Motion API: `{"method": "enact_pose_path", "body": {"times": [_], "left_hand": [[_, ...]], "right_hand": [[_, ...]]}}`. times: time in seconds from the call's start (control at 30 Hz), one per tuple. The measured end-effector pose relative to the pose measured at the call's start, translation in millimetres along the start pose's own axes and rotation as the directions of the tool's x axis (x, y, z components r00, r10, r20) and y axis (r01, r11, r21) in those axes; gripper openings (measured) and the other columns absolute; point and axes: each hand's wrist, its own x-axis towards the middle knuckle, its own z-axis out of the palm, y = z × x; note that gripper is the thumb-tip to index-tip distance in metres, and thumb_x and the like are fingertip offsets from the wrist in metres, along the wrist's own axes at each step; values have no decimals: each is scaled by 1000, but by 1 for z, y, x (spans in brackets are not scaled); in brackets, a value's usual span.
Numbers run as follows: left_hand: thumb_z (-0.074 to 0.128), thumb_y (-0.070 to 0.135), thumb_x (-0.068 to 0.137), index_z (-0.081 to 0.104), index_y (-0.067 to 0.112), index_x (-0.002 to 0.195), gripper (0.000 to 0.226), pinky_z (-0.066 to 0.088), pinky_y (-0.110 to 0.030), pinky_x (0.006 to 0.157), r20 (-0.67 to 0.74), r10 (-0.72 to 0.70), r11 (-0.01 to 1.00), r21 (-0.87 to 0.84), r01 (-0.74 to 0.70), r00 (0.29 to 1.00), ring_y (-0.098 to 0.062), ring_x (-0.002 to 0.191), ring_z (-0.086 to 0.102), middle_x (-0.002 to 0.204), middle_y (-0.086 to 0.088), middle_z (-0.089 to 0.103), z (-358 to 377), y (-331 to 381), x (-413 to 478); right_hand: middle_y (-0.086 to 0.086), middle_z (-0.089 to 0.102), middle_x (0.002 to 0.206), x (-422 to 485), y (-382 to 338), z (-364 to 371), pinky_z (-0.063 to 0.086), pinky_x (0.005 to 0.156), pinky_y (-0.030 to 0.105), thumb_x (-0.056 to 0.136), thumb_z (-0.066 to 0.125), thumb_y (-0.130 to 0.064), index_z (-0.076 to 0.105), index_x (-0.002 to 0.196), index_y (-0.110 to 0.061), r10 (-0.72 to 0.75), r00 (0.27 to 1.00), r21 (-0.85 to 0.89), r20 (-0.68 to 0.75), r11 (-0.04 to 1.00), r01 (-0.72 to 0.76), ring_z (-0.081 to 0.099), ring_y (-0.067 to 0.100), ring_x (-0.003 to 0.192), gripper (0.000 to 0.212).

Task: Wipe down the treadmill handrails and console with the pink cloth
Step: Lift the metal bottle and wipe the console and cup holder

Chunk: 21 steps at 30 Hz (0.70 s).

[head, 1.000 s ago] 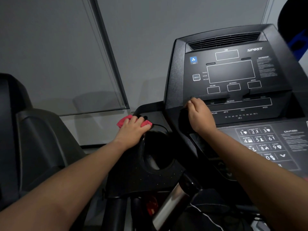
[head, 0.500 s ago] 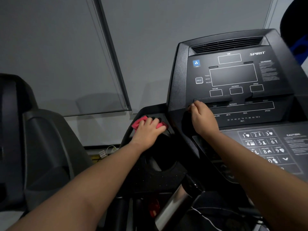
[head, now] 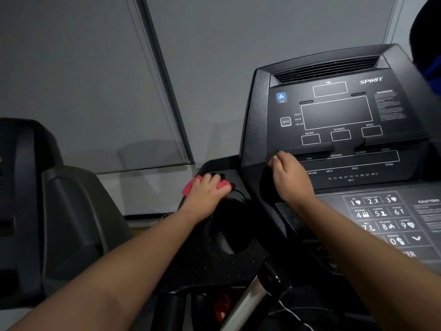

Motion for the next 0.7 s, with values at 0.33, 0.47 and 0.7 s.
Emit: {"method": "enact_pose_path", "body": {"times": [0.33,0.47,0.7], "left_hand": [[36,19,76,68,21,89,34,48,-37,58,-67,188,980,84,-182,980,-32,76,60,89,-11,61,0,8,17],[60,19,76,50,28,101,29,48,-38,60,-107,29,999,-22,-32,994,-31,77,56,92,-9,59,12,-19,5],[39,39,86,45,24,96,19,47,-37,58,-211,-188,969,-199,146,959,-31,71,54,85,-11,57,30,-34,-18]], "right_hand": [[5,54,89,0,1,0,35,73,33,98,34,-24,53,84,-8,3,1000,0,8,1000,-3,51,24,87,28],[6,55,89,0,0,0,36,73,34,98,34,-24,54,85,-7,10,1000,8,10,1000,-10,51,24,86,29],[6,55,90,-1,-1,0,38,74,36,98,34,-24,54,87,-7,11,1000,-16,5,1000,-11,51,26,87,29]]}}
